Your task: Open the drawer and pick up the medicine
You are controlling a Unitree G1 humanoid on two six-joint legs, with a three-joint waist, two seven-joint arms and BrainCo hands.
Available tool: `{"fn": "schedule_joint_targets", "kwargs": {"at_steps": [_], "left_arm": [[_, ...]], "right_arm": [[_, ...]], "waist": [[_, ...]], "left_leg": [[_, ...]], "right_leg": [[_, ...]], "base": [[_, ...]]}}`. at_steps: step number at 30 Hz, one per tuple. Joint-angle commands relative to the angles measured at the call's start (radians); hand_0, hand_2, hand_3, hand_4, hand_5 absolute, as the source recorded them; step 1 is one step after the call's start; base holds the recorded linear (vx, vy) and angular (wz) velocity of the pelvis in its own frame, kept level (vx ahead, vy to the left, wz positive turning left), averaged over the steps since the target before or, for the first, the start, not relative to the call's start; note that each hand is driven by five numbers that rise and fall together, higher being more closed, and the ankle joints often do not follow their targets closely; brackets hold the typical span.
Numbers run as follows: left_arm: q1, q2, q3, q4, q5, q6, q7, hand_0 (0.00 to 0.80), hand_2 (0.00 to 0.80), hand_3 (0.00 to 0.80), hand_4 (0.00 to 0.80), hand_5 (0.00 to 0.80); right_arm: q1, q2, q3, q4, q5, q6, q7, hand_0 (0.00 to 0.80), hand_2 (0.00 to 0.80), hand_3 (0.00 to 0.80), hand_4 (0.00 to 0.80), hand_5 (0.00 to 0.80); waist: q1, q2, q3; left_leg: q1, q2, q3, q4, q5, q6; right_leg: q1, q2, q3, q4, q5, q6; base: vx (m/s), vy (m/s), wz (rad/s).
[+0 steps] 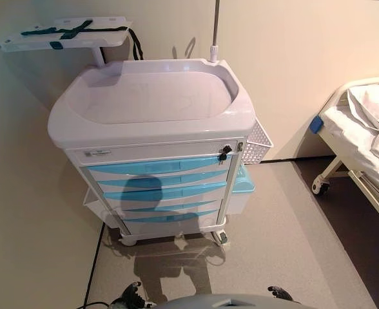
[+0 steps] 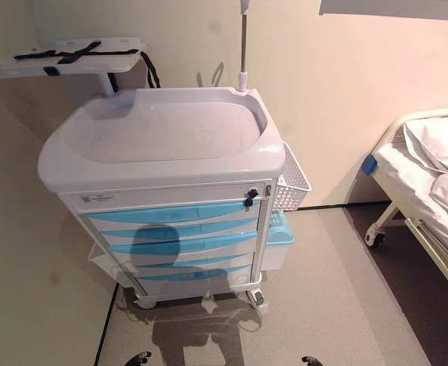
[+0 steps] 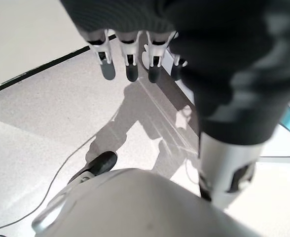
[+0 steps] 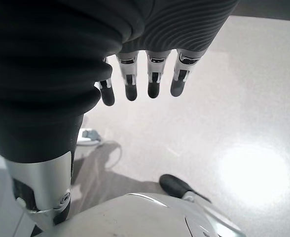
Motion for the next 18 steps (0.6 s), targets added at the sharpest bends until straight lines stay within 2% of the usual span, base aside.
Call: {"fn": "schedule_joint_targets", "kwargs": {"at_steps": [1,18], "left_arm": [[-0.037,-0.054,0.002,0.072,0.017,-0.003,-0.006,0.0,0.0,0.0,0.0,0.0],[-0.04,-0.05,0.036,0.067,-0.039,-0.002,-0.007,0.0,0.0,0.0,0.0,0.0]], "right_arm": [[-0.043,-0.004,0.033,0.045,-0.01,-0.022,-0.007,0.0,0.0,0.0,0.0,0.0],[-0.035,-0.014,0.01,0.051,0.003,-0.019,-0.008,0.0,0.0,0.0,0.0,0.0]], "waist": [[0.004,-0.035,-0.017],[-0.002,-0.027,-0.007]], "left_leg": [[-0.064,-0.048,0.018,-0.007,0.018,0.013],[-0.056,-0.055,0.009,-0.007,0.011,0.023]], "right_leg": [[-0.046,-0.022,-0.03,0.005,0.07,0.09],[-0.05,-0.031,-0.027,0.035,0.053,0.088]], "base": [[0.0,0.0,0.0],[0.003,0.004,0.0]]}}
